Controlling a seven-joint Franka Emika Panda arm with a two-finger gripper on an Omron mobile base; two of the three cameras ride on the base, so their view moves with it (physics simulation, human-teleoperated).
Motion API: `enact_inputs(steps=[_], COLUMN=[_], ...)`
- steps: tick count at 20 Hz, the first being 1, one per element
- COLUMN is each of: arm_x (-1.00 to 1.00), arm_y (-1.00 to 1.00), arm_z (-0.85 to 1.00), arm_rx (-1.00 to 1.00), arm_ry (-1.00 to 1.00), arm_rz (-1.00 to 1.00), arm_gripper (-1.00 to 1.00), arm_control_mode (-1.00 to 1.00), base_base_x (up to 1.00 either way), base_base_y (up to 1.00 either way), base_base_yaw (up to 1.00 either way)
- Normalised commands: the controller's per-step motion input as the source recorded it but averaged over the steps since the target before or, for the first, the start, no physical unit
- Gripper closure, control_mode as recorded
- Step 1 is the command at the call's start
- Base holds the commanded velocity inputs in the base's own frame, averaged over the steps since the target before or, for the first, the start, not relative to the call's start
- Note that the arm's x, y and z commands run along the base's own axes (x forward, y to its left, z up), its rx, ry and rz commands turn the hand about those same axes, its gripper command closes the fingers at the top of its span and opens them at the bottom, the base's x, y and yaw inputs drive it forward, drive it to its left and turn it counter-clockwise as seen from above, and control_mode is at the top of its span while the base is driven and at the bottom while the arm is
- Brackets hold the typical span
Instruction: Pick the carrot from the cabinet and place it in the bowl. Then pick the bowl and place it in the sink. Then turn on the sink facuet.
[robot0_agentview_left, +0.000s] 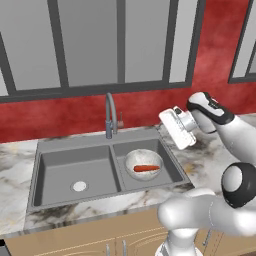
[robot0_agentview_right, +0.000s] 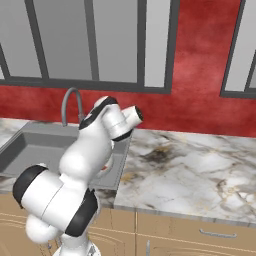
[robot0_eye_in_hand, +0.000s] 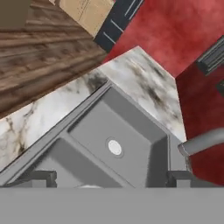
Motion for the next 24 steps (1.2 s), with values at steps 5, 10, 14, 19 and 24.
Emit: enact_inputs(steps=[5,10,14,19,24], arm_x=[0.23,0.20,0.14,0.02,0.00], arm_y=[0.48,0.21,0.09,0.27,0.04], arm_z=[0.03,0.00,0.00,0.00,0.00], arm_rx=[0.25,0.12,0.06,0.04,0.06], arm_ry=[0.38,0.18,0.09,0.04,0.02], arm_rz=[-0.15,-0.39,-0.49,-0.33,-0.02], arm_gripper=[-1.00,-1.00,-1.00,-1.00,-1.00], arm_control_mode=[-1.00,-1.00,-1.00,-1.00,-1.00], base_base_x=[0.00,0.00,0.00,0.00,0.00], base_base_y=[0.00,0.00,0.00,0.00,0.00], base_base_yaw=[0.00,0.00,0.00,0.00,0.00])
